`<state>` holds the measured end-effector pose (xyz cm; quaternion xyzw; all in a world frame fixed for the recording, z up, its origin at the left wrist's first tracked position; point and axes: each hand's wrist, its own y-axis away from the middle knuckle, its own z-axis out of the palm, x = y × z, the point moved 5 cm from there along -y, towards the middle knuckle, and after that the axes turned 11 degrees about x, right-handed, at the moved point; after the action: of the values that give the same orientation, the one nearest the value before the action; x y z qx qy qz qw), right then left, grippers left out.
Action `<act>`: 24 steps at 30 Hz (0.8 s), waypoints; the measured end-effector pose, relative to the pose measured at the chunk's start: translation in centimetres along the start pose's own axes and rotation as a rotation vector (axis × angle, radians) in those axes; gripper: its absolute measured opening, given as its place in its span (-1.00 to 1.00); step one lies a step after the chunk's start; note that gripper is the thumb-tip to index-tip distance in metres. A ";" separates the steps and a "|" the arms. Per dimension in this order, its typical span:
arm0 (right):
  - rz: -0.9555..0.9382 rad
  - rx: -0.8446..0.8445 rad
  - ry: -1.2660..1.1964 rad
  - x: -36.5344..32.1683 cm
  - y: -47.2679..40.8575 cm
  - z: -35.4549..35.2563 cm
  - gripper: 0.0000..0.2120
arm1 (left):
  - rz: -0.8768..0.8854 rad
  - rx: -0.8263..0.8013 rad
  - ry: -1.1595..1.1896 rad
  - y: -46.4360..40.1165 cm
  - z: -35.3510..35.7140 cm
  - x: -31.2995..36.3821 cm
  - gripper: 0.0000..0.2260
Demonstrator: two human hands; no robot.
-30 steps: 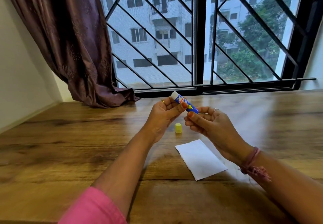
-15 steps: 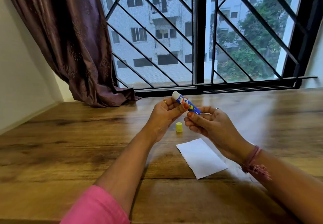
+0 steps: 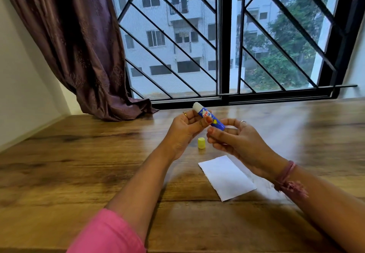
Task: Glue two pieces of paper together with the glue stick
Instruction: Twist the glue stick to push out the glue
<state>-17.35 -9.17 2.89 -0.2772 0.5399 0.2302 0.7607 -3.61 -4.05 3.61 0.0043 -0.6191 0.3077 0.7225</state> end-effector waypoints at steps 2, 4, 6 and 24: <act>-0.047 0.005 0.039 -0.1 0.0 -0.1 -0.57 | 0.003 0.003 -0.003 0.0 -0.1 0.1 -0.80; -0.079 -0.003 0.062 -0.3 0.0 0.0 -0.63 | -0.002 0.008 0.008 0.0 -0.2 0.1 -0.77; -0.083 -0.009 0.077 -0.2 -0.1 0.0 -0.60 | -0.007 0.009 0.032 -0.1 -0.2 0.1 -0.77; -0.093 0.026 0.136 -0.1 -0.2 -0.4 -0.51 | -0.014 0.020 -0.012 0.0 -0.3 0.1 -0.74</act>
<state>-17.55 -9.65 2.94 -0.3071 0.5796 0.1681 0.7359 -3.30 -3.90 3.58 0.0178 -0.6201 0.3087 0.7210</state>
